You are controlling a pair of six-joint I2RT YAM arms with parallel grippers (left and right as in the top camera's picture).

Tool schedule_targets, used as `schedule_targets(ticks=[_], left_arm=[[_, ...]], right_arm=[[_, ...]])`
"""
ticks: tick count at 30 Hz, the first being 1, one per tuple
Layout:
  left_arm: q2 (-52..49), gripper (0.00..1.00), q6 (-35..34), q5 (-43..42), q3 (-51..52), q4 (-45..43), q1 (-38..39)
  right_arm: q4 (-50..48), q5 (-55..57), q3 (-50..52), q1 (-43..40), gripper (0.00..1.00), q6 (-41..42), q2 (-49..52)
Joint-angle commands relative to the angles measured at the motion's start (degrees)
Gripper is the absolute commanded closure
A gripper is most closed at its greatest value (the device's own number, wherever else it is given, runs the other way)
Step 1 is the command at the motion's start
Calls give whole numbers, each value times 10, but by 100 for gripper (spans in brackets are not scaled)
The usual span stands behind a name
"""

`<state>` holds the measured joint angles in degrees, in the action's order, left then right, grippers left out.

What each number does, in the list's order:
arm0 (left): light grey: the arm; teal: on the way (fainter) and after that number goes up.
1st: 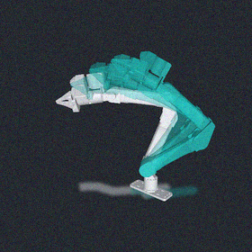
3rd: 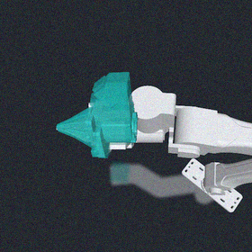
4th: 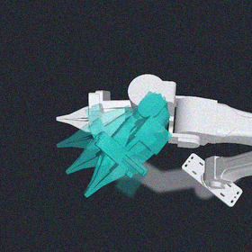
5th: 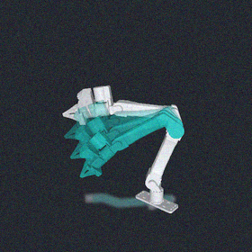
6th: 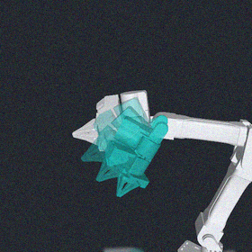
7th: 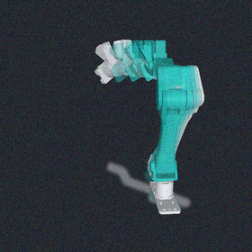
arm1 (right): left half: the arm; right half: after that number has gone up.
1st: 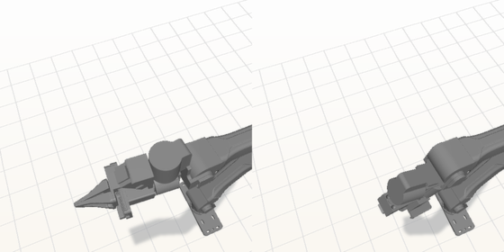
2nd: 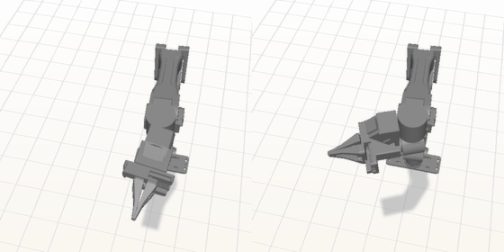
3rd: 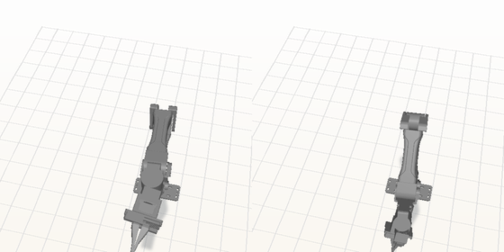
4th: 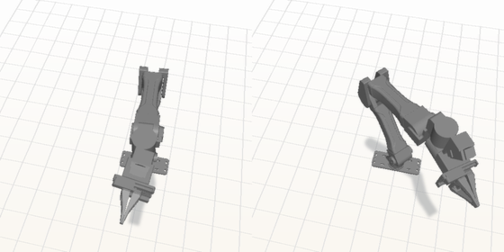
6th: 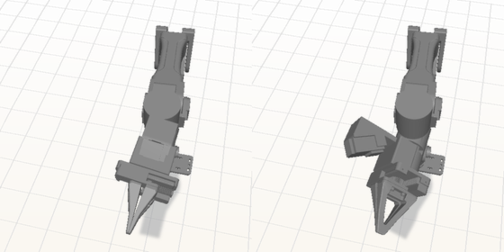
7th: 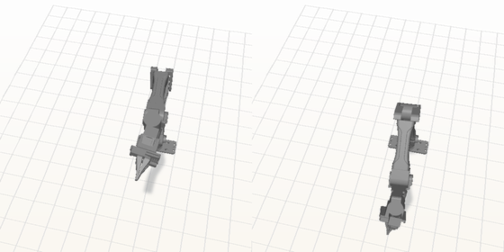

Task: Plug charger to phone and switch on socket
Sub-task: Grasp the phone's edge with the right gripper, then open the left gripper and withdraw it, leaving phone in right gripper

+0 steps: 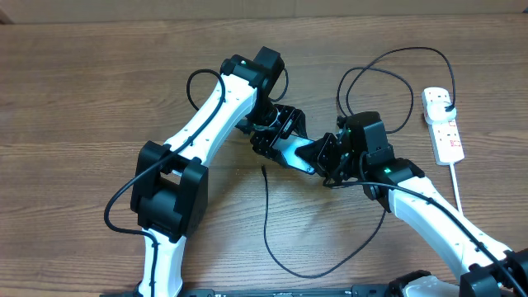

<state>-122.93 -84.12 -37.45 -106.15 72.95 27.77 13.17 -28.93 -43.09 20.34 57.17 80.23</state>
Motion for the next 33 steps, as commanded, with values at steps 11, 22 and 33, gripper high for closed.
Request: schedule_targets(ticks=[11, 22, 33], left_arm=[[2, 41, -9, 5, -16, 3, 4], [3, 0, 137, 14, -17, 3, -49], [86, 0, 246, 44, -17, 17, -145]], right_arm=[[3, 15, -11, 3, 96, -2, 2], [5, 18, -11, 2, 96, -2, 2], [-37, -4, -11, -18, 96, 104, 2]])
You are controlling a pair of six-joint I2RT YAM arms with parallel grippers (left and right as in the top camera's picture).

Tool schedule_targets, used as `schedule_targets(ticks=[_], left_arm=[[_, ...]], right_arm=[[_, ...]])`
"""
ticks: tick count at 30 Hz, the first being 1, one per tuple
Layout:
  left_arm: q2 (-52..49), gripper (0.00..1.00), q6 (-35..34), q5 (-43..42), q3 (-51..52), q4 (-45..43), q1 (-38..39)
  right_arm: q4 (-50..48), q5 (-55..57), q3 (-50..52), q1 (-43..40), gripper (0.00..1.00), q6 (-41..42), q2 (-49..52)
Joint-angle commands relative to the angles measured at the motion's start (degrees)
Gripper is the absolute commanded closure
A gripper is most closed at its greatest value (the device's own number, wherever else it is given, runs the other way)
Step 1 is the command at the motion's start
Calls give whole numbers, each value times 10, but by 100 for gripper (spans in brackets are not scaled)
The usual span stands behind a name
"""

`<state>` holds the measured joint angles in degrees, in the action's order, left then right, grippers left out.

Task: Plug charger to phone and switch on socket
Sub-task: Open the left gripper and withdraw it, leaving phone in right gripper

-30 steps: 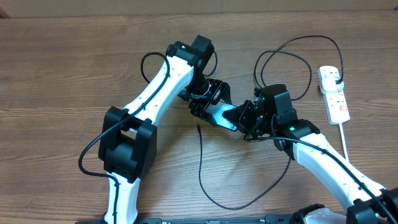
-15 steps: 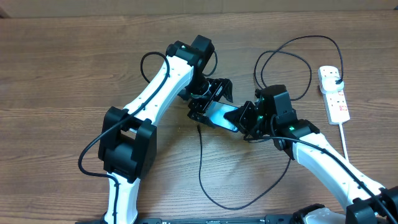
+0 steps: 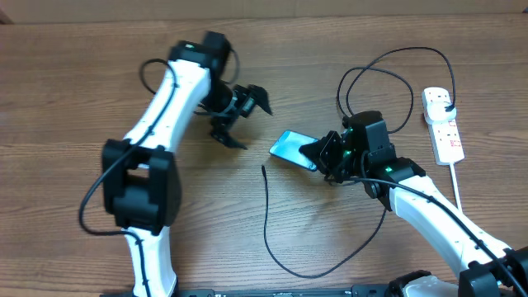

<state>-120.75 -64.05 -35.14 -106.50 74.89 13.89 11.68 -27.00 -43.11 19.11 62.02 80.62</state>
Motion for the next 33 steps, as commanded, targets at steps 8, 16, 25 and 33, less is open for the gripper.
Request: schedule_targets(ticks=[8, 16, 25, 33], left_arm=[[157, 0, 58, 69, -14, -24, -8], [195, 0, 58, 71, -14, -33, -8], [195, 0, 55, 71, -14, -48, -8], [195, 0, 9, 73, -14, -66, -7]], right_arm=[[-115, -108, -11, -6, 96, 259, -2], [-295, -186, -11, -5, 97, 298, -2], [-348, -196, -11, -5, 96, 451, -2], [-348, -189, -11, -5, 96, 588, -2]])
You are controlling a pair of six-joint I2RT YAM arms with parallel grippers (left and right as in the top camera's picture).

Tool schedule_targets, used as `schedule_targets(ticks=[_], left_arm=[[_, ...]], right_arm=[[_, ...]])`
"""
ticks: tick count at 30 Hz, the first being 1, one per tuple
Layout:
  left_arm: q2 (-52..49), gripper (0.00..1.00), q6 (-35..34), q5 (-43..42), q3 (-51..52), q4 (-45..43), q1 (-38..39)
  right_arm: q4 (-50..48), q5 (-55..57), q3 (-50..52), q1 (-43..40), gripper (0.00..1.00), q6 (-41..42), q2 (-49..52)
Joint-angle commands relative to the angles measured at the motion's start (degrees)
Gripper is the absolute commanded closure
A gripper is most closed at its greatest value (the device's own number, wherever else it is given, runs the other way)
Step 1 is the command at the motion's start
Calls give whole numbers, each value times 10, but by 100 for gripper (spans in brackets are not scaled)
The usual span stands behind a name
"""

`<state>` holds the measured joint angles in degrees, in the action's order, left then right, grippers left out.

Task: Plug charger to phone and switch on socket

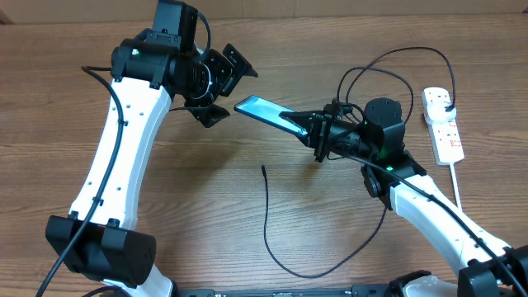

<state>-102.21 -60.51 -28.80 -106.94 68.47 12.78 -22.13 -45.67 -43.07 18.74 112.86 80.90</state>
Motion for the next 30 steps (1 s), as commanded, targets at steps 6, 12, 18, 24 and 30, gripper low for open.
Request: schedule_targets(ticks=[6, 12, 18, 24, 30], left_arm=[[9, 1, -69, 52, -9, -2, 23], [7, 0, -158, 134, -9, -2, 69], [7, 0, -262, 178, -9, -2, 103], [3, 0, -333, 188, -9, -2, 123], [-10, 1, -342, 209, -9, 3, 127]], right_arm=[[-9, 8, -12, -1, 96, 110, -5], [0, 27, -12, -1, 96, 110, -5], [3, 28, -12, -1, 96, 110, -5], [3, 45, -12, -1, 96, 110, -5], [3, 47, -12, -1, 96, 110, -5]])
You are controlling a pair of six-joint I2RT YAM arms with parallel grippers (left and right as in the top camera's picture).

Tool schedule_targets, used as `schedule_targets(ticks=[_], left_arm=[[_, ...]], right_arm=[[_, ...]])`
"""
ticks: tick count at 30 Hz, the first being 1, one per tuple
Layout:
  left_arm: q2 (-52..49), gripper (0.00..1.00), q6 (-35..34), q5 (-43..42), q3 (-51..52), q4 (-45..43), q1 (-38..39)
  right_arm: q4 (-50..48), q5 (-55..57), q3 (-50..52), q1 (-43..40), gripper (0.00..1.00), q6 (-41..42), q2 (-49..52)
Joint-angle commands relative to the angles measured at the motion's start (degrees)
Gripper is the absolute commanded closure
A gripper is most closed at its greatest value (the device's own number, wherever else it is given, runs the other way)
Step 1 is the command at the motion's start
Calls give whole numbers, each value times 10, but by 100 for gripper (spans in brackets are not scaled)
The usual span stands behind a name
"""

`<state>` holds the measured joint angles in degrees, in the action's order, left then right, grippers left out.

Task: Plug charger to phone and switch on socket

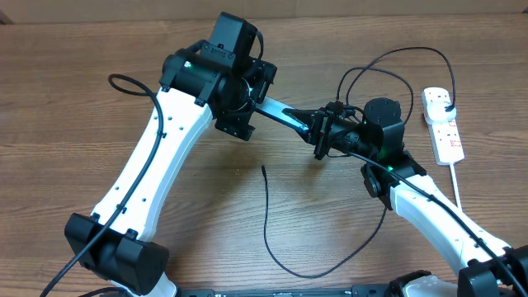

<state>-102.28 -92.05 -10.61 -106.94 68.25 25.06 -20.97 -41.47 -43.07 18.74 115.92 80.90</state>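
Note:
In the overhead view my right gripper is shut on the right end of the phone, holding it raised and tilted above the table. My left gripper stands open with its fingers on either side of the phone's left end; whether they touch it cannot be told. The black charger cable lies on the table below, its free plug tip pointing up toward the phone. The cable's other end runs to the white socket strip at the right, where the charger sits.
The cable loops widely near the front edge and coils again behind my right arm. The left arm's base stands at the front left. The wooden table stretches to the left.
My left gripper has moved right, from just left of the phone's tip to around its left end. The right gripper still holds the phone raised in the same place.
Both grippers were at the phone low on the table. Then the left gripper was open and away to the left, the right alone holding the phone. Then the phone was raised and tilted, the left open beside it, and now the left straddles its end.

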Motion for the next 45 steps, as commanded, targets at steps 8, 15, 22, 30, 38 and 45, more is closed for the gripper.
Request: schedule_targets(ticks=[8, 15, 22, 30, 38, 45], left_arm=[[-35, 9, 9, 26, -9, 3, 5], [-45, 5, 21, 20, -9, -6, 5], [-45, 5, 54, 16, -9, -35, 5], [-45, 0, 84, 16, -9, -47, 5], [-45, 0, 83, 16, -9, -51, 4], [-45, 0, 130, 17, -9, -68, 4]], right_arm=[[-30, 5, -12, -1, 96, 79, -5], [-30, 5, -12, -1, 96, 79, -5], [-30, 2, -12, -1, 96, 79, -5], [-29, 3, -12, -1, 96, 78, -5], [-30, 2, -12, -1, 97, 49, -5], [-28, 3, -12, -1, 96, 50, -5]])
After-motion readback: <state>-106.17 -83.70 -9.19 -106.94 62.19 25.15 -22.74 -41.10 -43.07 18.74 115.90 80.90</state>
